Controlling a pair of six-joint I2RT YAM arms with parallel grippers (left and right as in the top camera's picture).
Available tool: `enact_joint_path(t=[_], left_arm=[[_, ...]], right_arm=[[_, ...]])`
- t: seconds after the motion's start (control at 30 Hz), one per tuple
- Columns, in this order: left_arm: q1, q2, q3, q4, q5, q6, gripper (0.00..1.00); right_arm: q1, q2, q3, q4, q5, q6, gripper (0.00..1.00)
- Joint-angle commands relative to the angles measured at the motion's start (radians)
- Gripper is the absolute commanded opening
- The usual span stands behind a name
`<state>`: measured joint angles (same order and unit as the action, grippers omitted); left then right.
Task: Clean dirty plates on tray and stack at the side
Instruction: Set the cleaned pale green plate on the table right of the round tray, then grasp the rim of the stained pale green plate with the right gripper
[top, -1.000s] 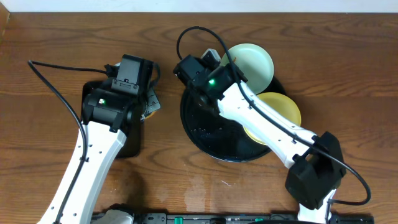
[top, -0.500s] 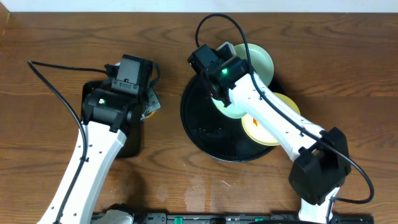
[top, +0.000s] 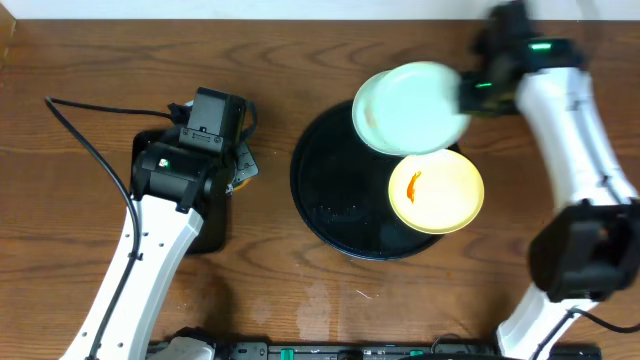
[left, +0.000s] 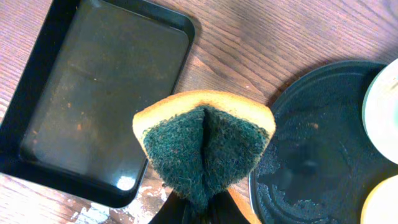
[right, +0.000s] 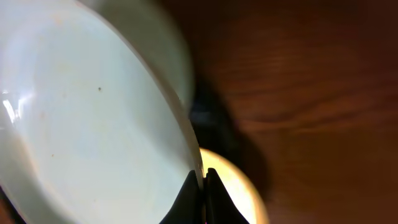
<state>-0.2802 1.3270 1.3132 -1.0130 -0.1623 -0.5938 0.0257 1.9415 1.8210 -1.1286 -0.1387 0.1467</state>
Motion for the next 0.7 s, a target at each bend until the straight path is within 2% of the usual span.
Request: enact_joint_path(t=[0.0, 0.2, 0.4, 0.53, 0.57, 0.67], left_arm=[[0.005, -0.014, 0.015, 0.0, -0.002, 0.014, 0.08], [0.005, -0.014, 0.015, 0.001, -0.002, 0.014, 0.08], [0.005, -0.014, 0.015, 0.001, -0.002, 0.014, 0.08], [0.005, -0.014, 0.015, 0.0, -0.002, 0.014, 0.08], [0.005, -0.014, 0.015, 0.0, -0.002, 0.014, 0.08], [0.005, -0.014, 0.015, 0.0, -0.002, 0.014, 0.08]], right_arm=[[-0.172, -0.03, 0.006, -0.004, -0.194, -0.044, 0.01], [-0.381, -0.029, -0.041, 0.027, -0.174, -0.029, 0.01], [-0.417, -0.029, -0.191, 0.162, -0.017, 0.081, 0.01], [-0.417, -0.029, -0.307, 0.282, 0.019, 0.128, 0.01], [-0.417, -0.028, -0.351, 0.321, 0.056, 0.184, 0.01], [-0.417, -0.028, -0.397, 0.354, 0.09, 0.22, 0.01]])
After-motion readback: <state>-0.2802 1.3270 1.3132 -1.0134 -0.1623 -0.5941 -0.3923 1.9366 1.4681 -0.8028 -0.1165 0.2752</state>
